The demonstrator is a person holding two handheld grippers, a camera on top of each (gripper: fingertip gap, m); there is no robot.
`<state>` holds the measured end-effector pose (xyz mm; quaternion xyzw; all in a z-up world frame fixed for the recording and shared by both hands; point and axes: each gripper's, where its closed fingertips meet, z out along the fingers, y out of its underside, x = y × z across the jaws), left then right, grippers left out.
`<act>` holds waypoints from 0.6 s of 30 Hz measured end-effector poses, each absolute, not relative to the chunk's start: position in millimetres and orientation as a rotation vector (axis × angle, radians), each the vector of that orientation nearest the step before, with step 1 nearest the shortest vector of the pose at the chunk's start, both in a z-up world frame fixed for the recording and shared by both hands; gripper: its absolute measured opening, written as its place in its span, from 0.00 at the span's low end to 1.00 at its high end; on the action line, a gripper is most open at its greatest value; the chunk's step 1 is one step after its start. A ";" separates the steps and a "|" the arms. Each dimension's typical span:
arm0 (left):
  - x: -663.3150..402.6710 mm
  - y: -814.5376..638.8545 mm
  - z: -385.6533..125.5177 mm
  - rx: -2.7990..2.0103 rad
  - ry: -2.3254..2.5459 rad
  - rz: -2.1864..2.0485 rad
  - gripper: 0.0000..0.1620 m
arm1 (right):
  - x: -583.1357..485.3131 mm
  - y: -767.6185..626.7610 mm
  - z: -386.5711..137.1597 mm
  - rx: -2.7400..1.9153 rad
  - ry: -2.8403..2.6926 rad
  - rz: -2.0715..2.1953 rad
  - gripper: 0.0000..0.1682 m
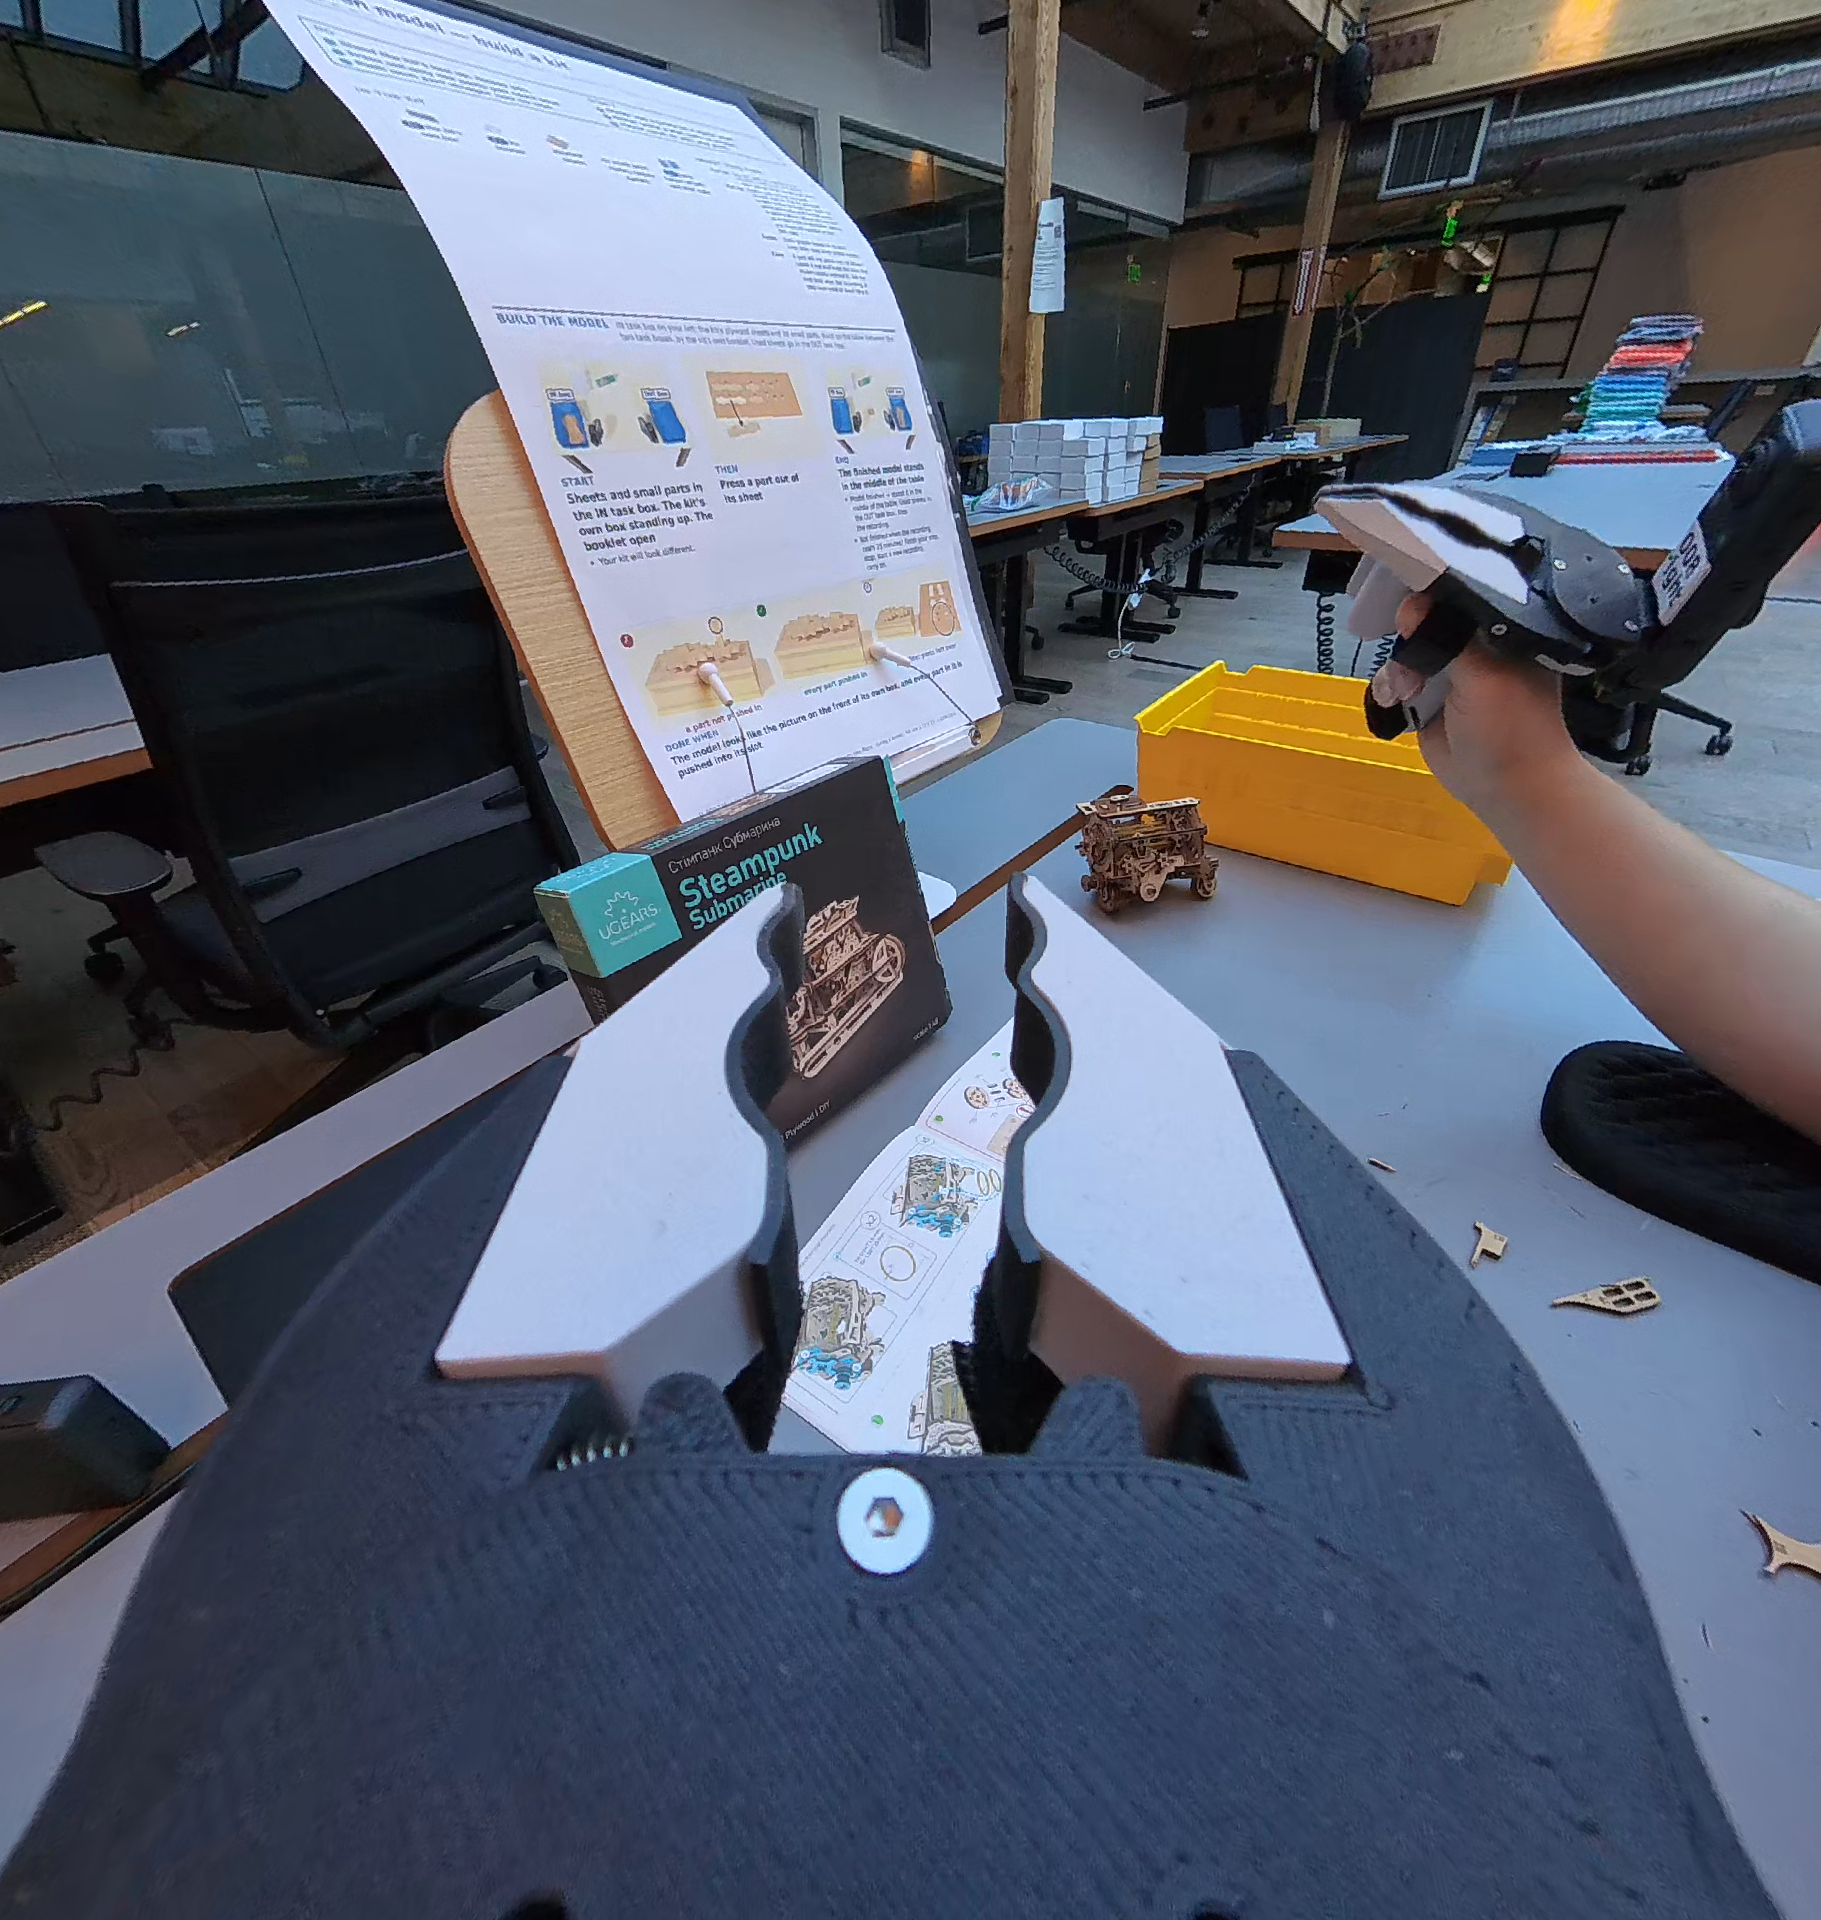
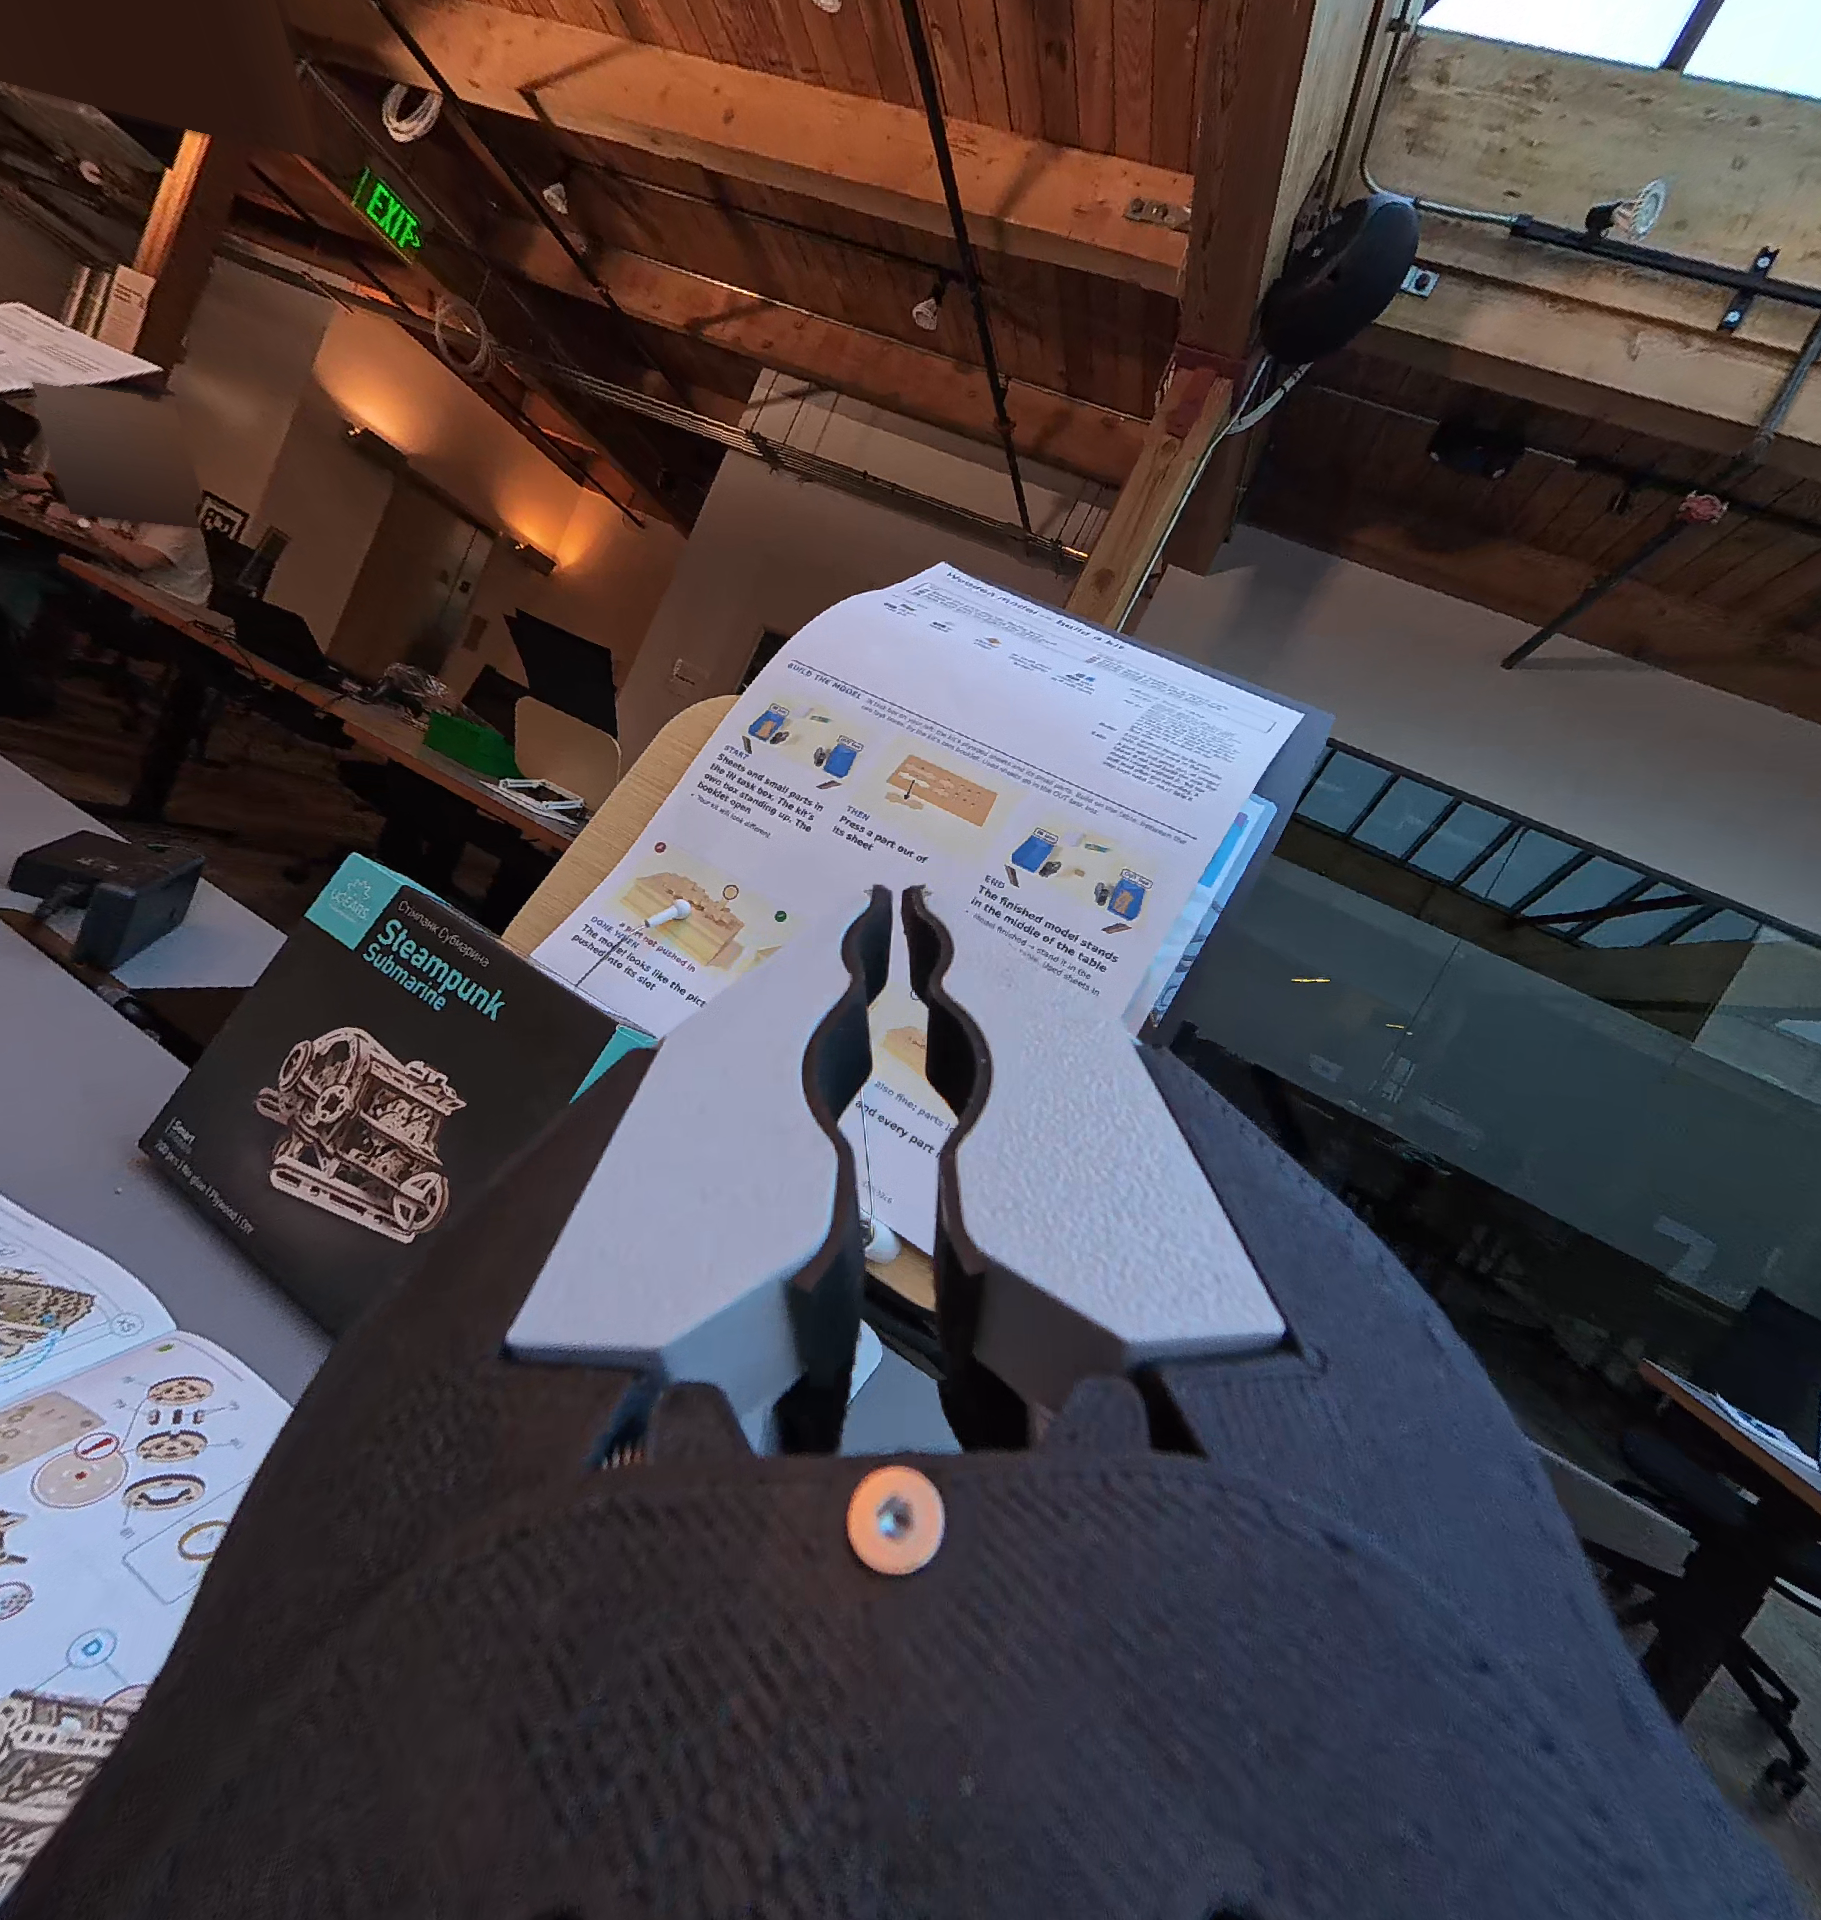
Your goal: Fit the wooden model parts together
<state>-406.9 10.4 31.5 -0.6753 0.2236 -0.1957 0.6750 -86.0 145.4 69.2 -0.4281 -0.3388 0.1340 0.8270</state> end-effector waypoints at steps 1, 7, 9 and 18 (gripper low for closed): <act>-407.1 10.6 31.2 -1.521 0.503 -0.439 0.23 | -86.9 145.9 67.9 -0.914 -0.726 0.283 0.00; -409.4 12.0 32.0 -1.518 0.484 -0.445 0.24 | -84.7 154.3 61.2 -0.944 -0.751 0.183 0.00; -410.0 12.1 32.5 -1.517 0.479 -0.448 0.24 | -85.8 153.9 60.6 -0.941 -0.757 0.183 0.00; -408.5 12.3 31.2 -1.524 0.483 -0.449 0.25 | -92.5 152.2 56.0 -0.938 -0.798 0.196 0.00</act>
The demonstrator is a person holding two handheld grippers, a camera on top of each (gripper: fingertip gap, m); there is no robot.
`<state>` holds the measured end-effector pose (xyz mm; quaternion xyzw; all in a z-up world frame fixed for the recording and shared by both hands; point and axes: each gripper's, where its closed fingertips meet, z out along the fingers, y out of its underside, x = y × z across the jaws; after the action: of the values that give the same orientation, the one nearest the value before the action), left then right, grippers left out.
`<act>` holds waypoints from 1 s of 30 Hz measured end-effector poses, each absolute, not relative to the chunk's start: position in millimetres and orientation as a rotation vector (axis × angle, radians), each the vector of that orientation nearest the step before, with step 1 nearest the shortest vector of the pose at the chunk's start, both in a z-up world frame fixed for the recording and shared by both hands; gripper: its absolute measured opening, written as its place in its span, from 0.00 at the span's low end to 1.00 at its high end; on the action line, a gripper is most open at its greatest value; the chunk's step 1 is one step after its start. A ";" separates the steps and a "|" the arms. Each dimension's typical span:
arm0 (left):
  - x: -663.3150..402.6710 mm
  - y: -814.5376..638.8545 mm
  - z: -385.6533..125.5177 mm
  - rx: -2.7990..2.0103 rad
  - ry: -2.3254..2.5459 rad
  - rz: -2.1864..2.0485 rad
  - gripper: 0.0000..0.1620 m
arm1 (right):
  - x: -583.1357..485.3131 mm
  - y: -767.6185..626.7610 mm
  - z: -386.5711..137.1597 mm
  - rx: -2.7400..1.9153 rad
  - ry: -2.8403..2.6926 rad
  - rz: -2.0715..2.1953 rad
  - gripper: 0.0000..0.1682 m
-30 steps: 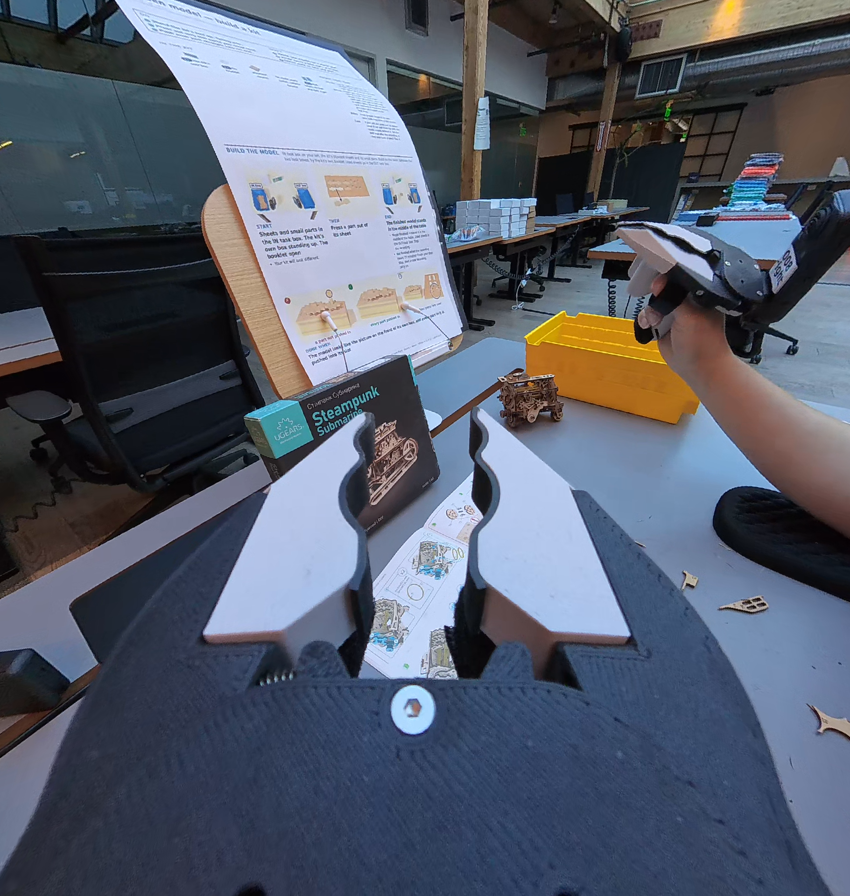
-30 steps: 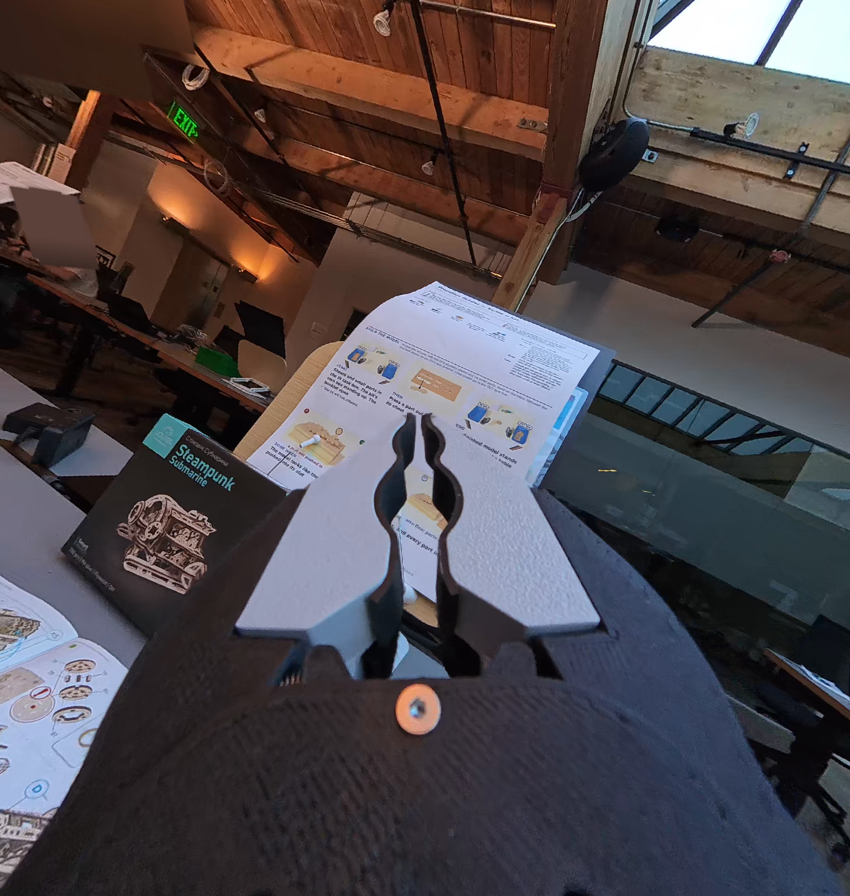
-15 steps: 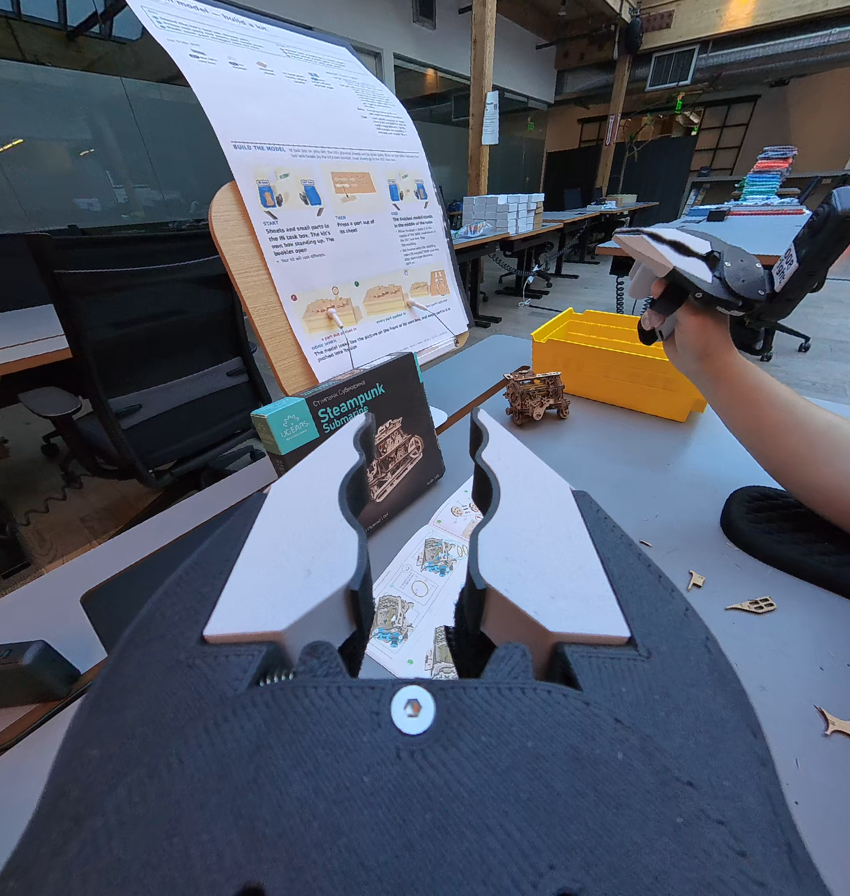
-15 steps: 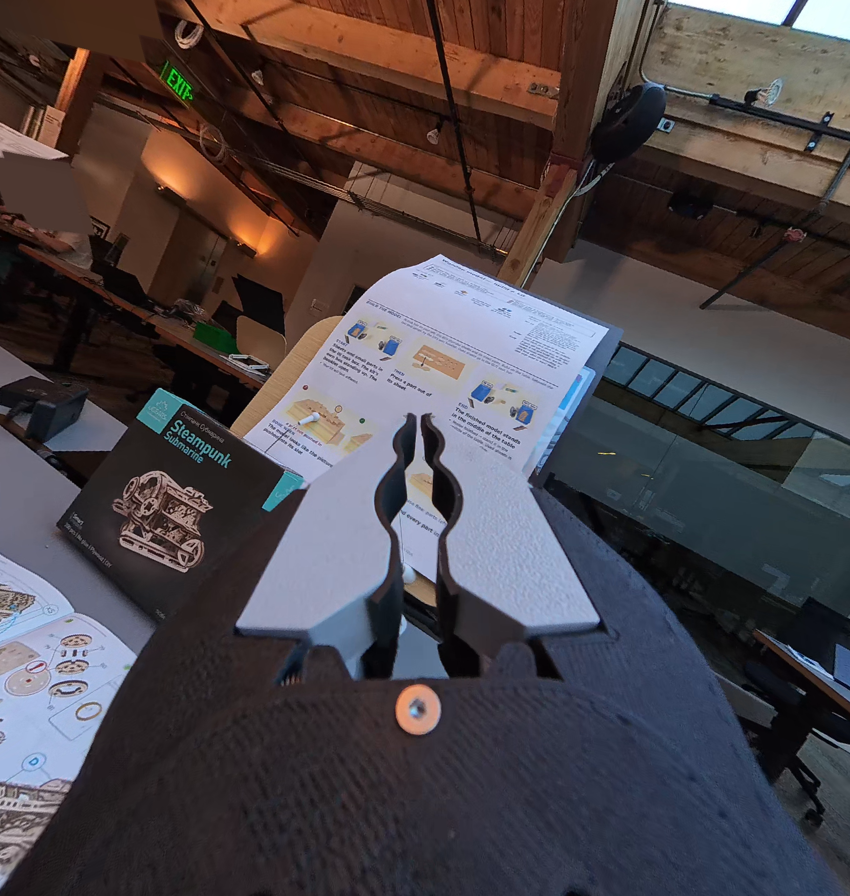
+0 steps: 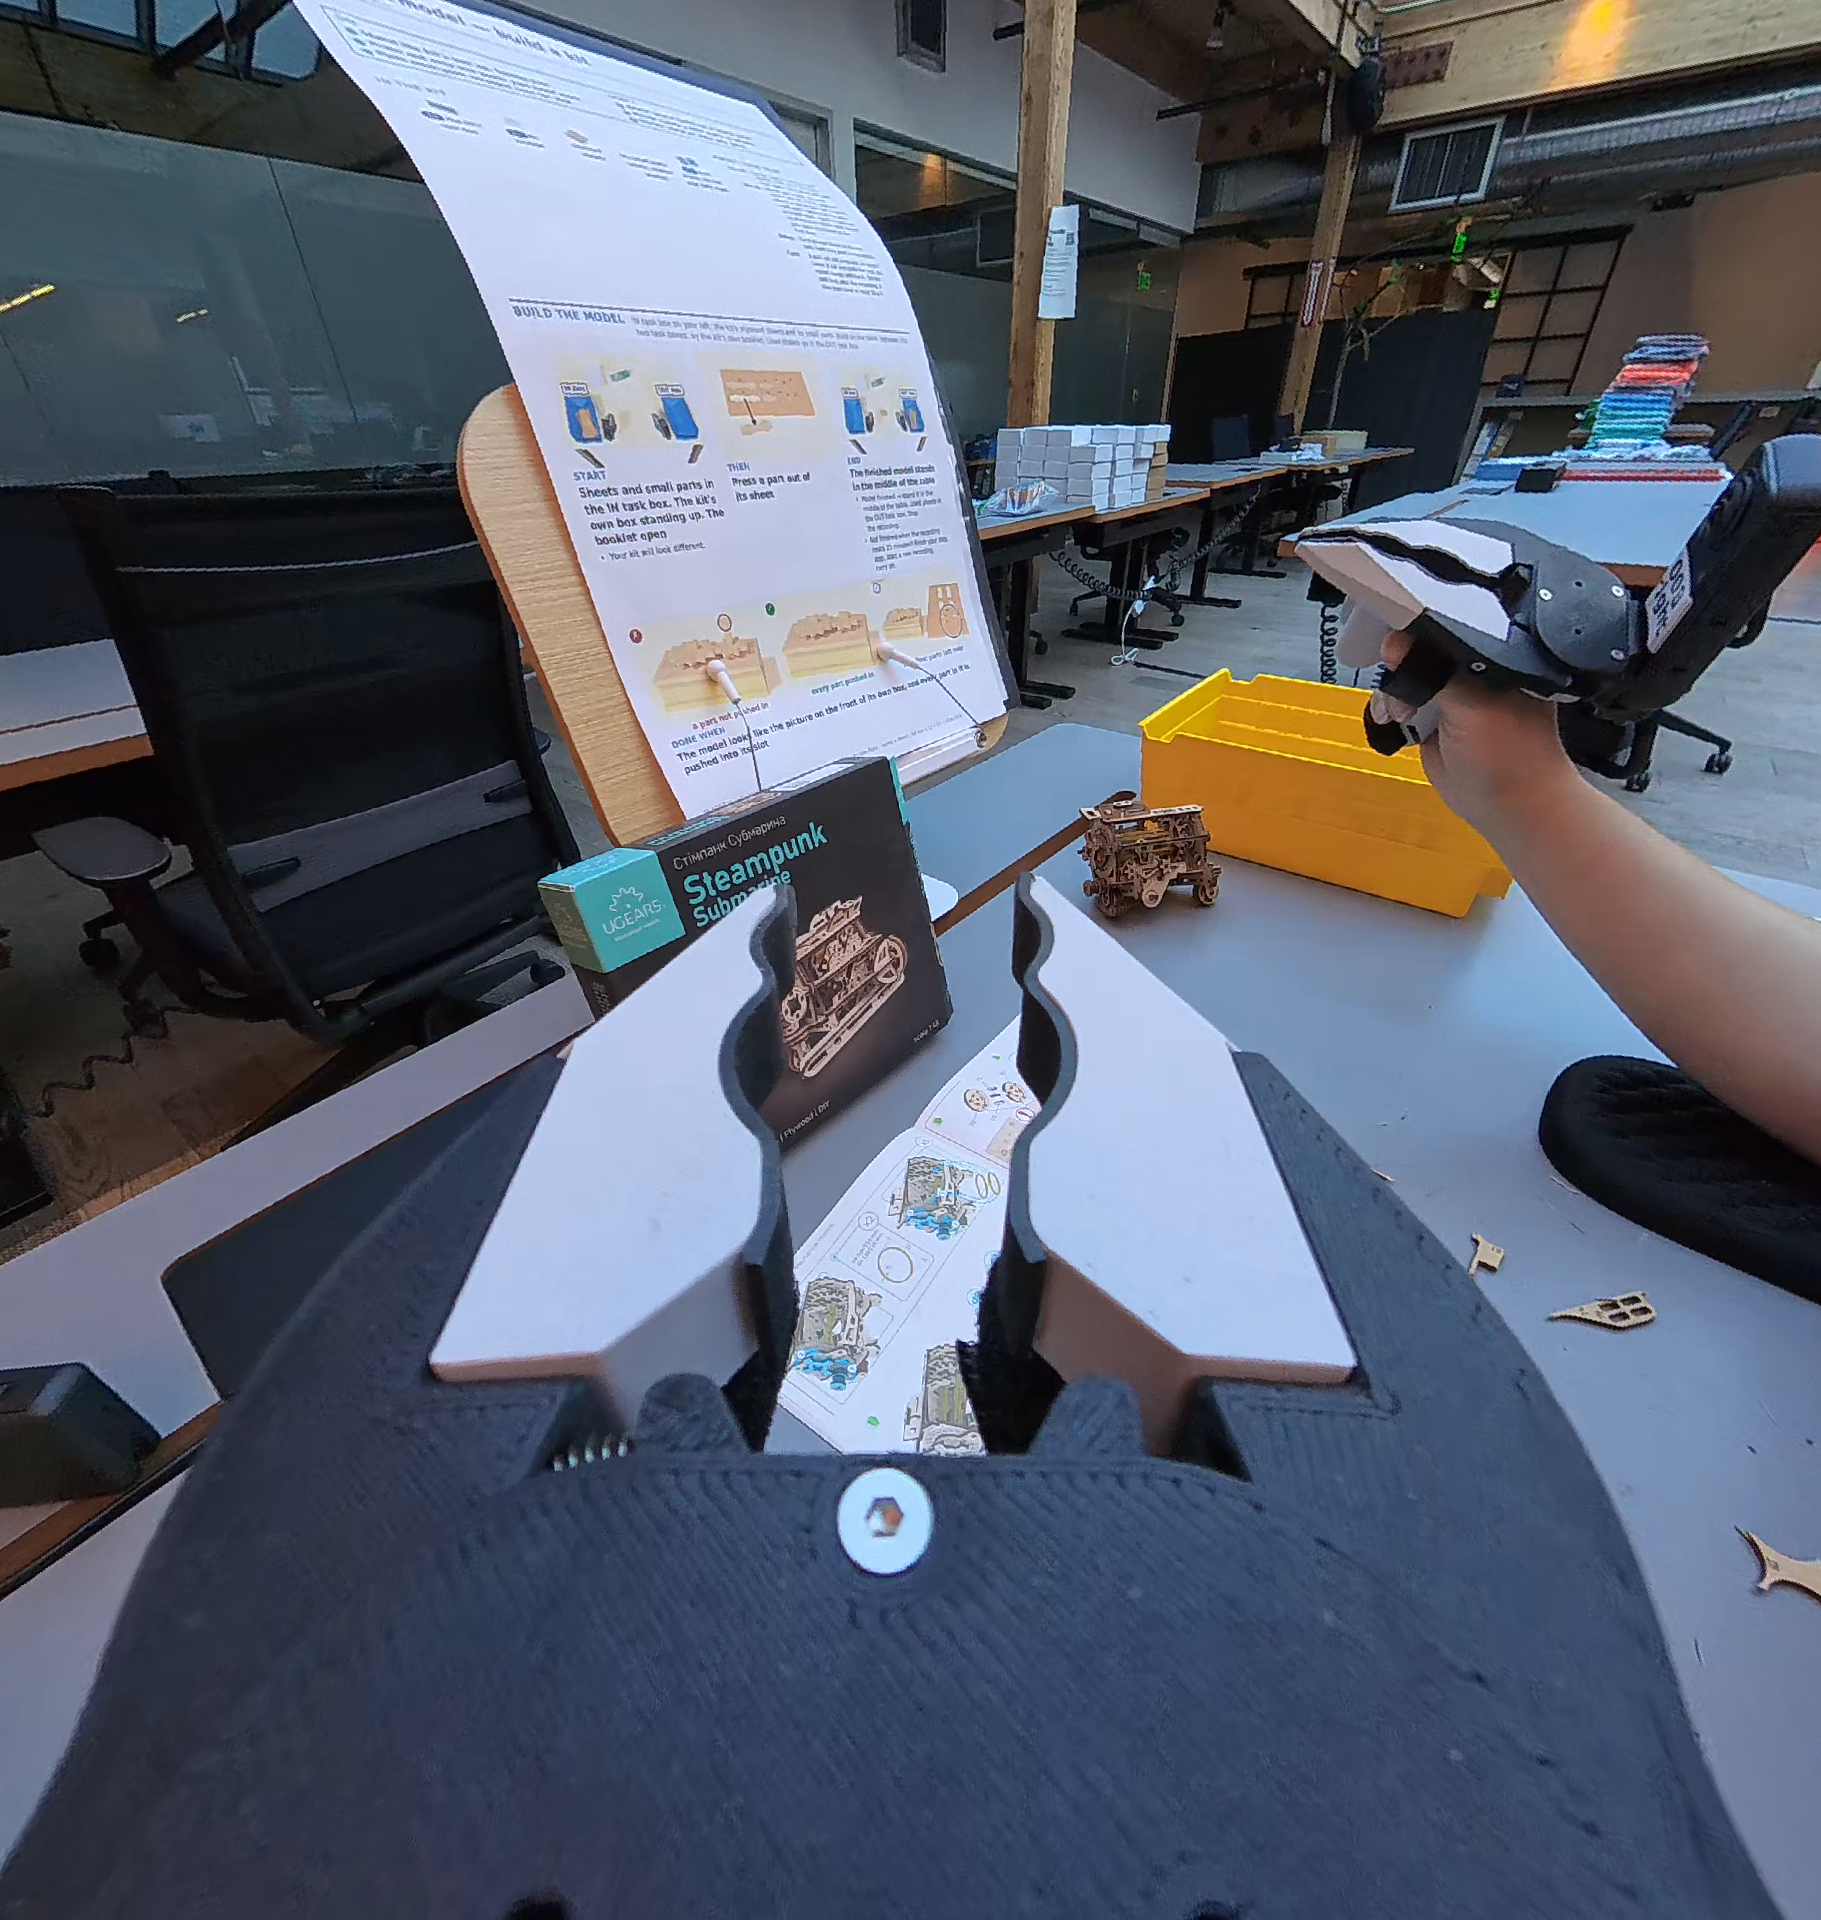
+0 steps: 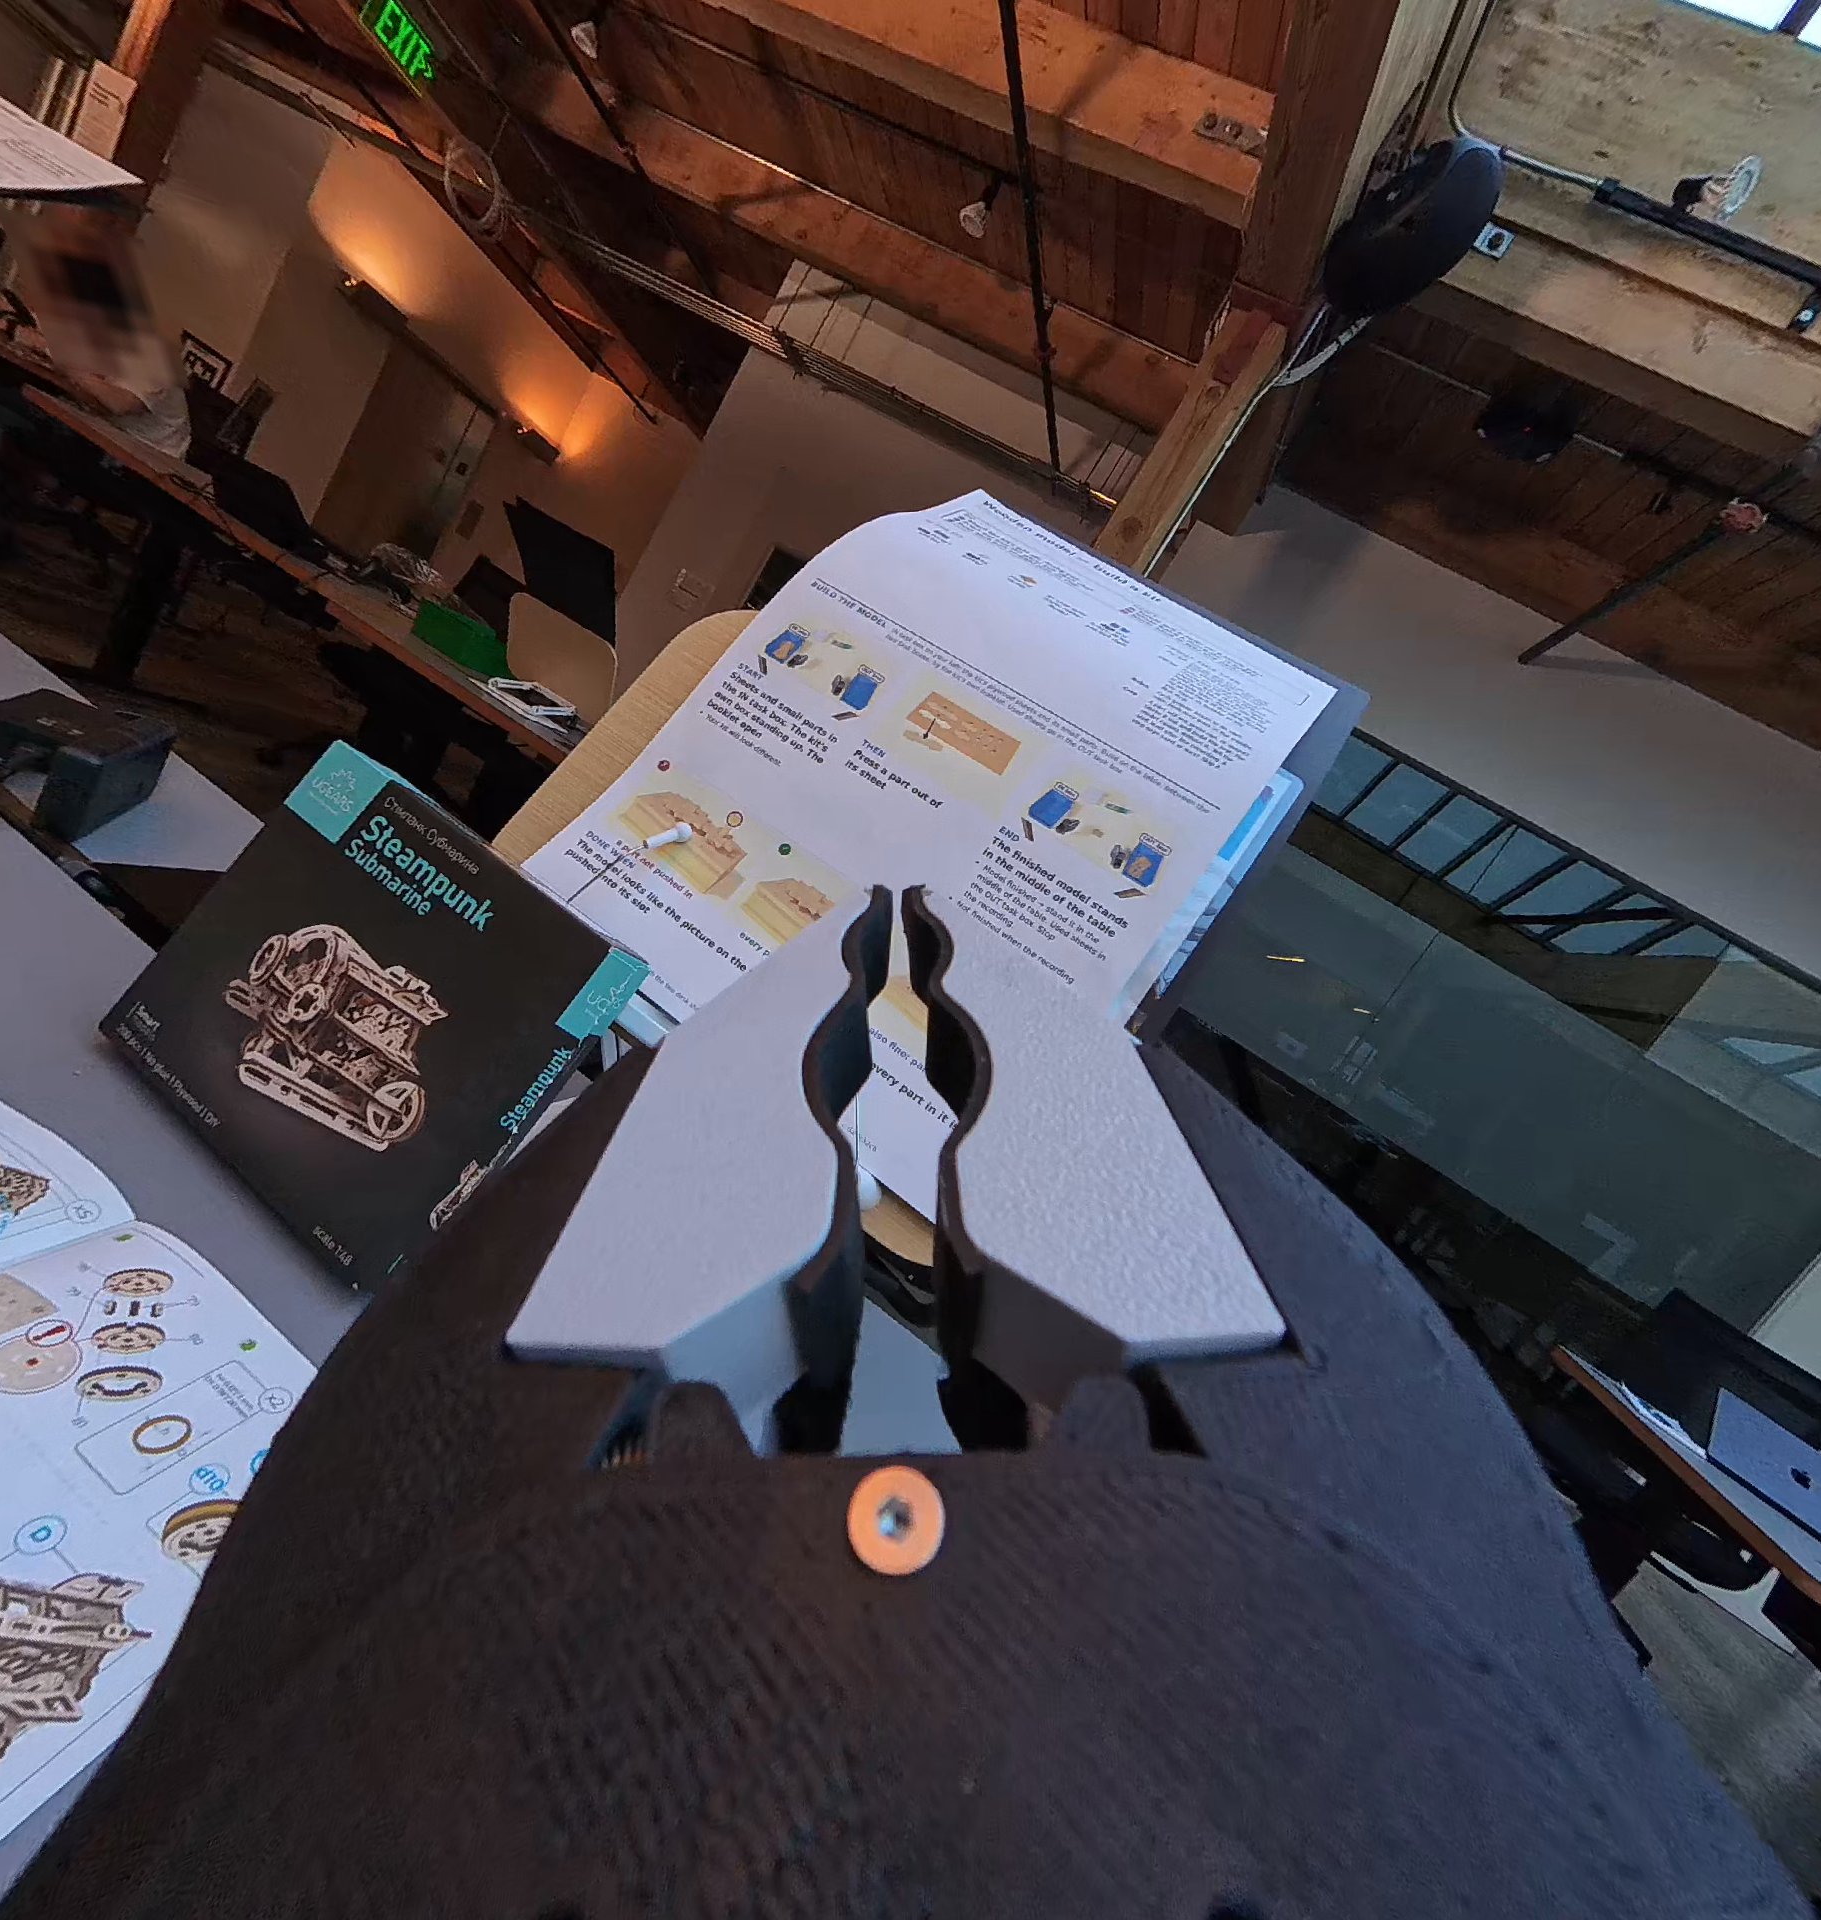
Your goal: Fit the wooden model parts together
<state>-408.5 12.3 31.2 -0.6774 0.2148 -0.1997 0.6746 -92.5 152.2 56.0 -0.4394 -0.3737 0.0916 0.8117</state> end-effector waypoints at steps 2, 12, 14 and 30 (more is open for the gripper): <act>-407.9 12.4 30.8 -1.526 0.486 -0.450 0.25 | -91.8 153.0 55.5 -0.942 -0.796 0.200 0.00; -407.8 12.9 29.5 -1.532 0.486 -0.454 0.25 | -90.9 157.0 51.1 -0.958 -0.796 0.205 0.01; -407.7 12.8 29.5 -1.533 0.486 -0.455 0.25 | -91.1 157.5 50.1 -0.961 -0.798 0.205 0.01; -406.0 13.2 27.4 -1.544 0.495 -0.454 0.25 | -93.7 162.5 41.8 -0.990 -0.818 0.222 0.01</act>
<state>-406.0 13.2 27.4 -0.6840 0.2195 -0.2011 0.6660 -93.7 162.5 41.8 -0.4608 -0.3806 0.1033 0.7951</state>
